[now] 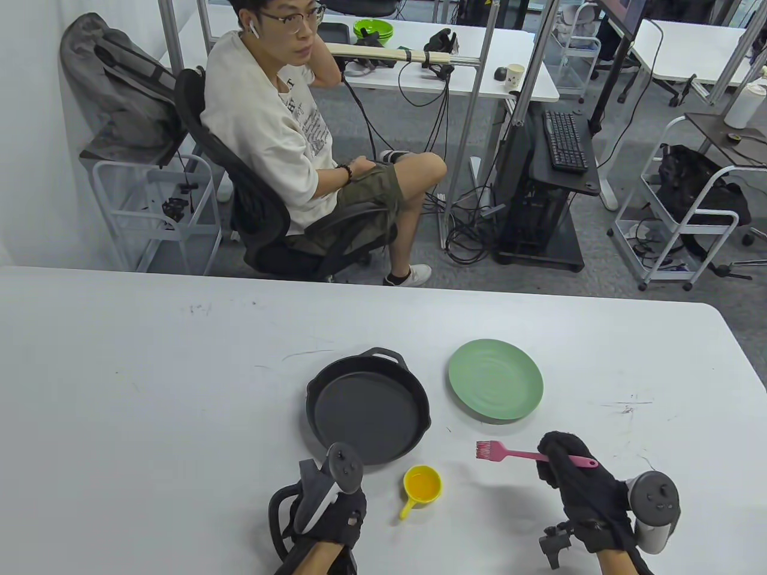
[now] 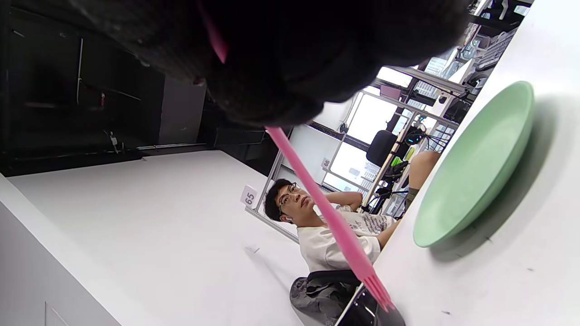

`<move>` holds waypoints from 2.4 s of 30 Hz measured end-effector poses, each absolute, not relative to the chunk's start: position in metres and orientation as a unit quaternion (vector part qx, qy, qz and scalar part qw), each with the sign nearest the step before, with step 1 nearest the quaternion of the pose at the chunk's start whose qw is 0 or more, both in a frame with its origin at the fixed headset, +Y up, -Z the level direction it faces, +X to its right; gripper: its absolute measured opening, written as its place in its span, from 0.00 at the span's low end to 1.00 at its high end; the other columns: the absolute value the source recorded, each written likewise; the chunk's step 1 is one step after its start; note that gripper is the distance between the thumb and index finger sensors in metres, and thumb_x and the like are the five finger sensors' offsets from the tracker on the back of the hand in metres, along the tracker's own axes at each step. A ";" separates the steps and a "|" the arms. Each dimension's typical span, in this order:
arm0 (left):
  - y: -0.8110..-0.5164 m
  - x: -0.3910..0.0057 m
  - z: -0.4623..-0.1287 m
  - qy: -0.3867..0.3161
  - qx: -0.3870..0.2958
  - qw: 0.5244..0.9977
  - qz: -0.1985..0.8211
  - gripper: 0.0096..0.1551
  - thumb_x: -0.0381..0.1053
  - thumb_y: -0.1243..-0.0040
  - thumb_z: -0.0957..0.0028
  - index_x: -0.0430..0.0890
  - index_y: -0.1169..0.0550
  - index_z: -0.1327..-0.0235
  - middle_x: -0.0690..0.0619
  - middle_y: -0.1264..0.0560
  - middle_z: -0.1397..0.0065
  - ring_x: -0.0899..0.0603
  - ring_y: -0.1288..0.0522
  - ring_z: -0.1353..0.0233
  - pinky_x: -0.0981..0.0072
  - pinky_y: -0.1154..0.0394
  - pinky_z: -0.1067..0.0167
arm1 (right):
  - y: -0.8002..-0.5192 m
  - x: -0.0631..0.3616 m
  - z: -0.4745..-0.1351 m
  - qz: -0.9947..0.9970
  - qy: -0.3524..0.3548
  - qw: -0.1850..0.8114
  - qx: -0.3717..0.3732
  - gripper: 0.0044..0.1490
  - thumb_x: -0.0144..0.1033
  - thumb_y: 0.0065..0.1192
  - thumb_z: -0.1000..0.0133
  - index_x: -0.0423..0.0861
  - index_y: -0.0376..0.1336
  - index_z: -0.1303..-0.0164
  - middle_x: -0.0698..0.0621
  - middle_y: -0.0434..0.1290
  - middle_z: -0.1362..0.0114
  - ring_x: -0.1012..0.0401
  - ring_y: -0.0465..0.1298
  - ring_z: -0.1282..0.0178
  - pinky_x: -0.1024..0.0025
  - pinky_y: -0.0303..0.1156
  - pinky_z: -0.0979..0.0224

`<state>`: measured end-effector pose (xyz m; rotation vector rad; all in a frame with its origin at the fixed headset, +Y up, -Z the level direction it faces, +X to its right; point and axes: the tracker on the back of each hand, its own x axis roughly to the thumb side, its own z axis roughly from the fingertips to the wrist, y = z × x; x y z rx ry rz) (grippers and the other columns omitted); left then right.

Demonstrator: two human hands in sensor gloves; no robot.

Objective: Brush oil on frying pan surface

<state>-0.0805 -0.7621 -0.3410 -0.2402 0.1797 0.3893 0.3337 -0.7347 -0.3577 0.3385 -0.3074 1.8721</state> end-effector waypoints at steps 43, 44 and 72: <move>-0.738 -0.108 -0.334 0.048 0.024 0.983 0.177 0.35 0.66 0.38 0.41 0.36 0.19 0.43 0.54 0.15 0.65 0.51 0.18 0.76 0.61 0.21 0.75 | -0.741 0.231 -0.384 0.839 -0.043 0.515 0.171 0.24 0.55 0.56 0.34 0.49 0.69 0.41 0.50 0.82 0.63 0.66 0.77 0.72 0.76 0.77 0.71; -0.737 -0.108 -0.334 0.047 0.023 0.983 0.176 0.35 0.66 0.38 0.42 0.36 0.19 0.43 0.54 0.15 0.65 0.51 0.18 0.76 0.61 0.21 0.75 | -0.741 0.230 -0.384 0.847 -0.049 0.501 0.173 0.24 0.55 0.56 0.35 0.49 0.69 0.41 0.50 0.82 0.63 0.66 0.77 0.72 0.76 0.77 0.71; -0.737 -0.110 -0.333 0.052 0.015 0.983 0.176 0.35 0.66 0.37 0.42 0.36 0.19 0.44 0.54 0.15 0.66 0.50 0.18 0.77 0.60 0.21 0.76 | -0.725 0.251 -0.379 0.838 -0.087 0.512 0.169 0.24 0.54 0.57 0.35 0.49 0.70 0.41 0.49 0.82 0.63 0.66 0.78 0.73 0.75 0.77 0.72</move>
